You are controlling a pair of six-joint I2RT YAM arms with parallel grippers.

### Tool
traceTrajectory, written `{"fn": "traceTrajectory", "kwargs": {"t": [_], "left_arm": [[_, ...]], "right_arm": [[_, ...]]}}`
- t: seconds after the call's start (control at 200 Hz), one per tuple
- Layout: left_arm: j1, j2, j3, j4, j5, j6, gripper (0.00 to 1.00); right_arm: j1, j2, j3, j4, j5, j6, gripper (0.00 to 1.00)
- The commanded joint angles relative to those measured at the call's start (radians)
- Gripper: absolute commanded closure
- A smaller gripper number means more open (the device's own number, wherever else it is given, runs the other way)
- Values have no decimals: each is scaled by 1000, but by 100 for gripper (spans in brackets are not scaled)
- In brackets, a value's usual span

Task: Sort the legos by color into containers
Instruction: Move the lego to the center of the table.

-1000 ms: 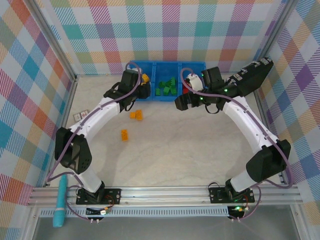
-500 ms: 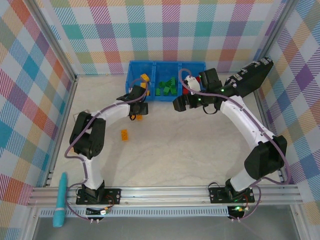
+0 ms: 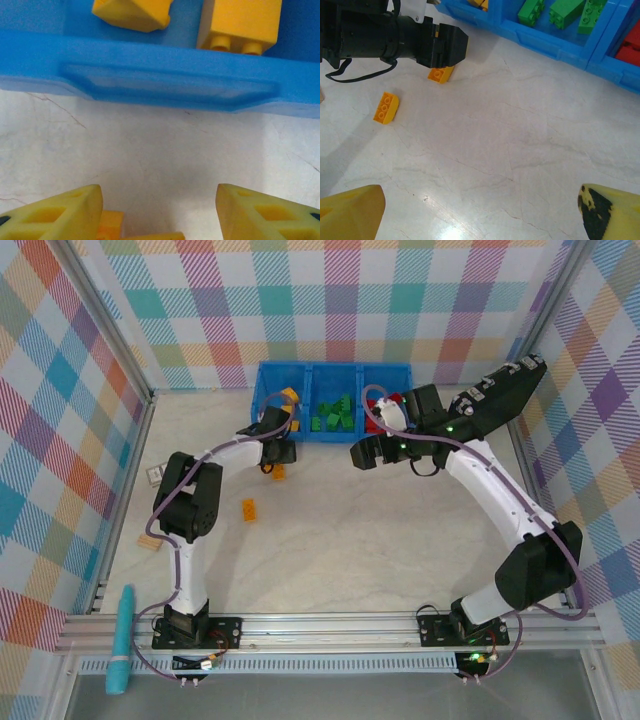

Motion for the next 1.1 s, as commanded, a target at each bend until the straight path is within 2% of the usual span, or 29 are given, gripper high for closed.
{"fn": "traceTrajectory", "kwargs": {"t": [0.0,0.115,0.375,0.66,1.095], "left_arm": [[5,20,-14,-24,58,-31,41],[-2,4,-49,-13,94,-46,45],[-42,-59,-123,-58,85,-60,47],[-117,-143,-171,-132,8,-60,41],[-137,-165,-29,-200,-114,5,39]], "right_arm": [[4,-3,21,7,7,4,1],[4,12,35,5,9,-2,1],[3,32,45,16,0,-3,1],[4,39,39,29,-14,-3,1],[2,12,4,30,5,-9,1]]}}
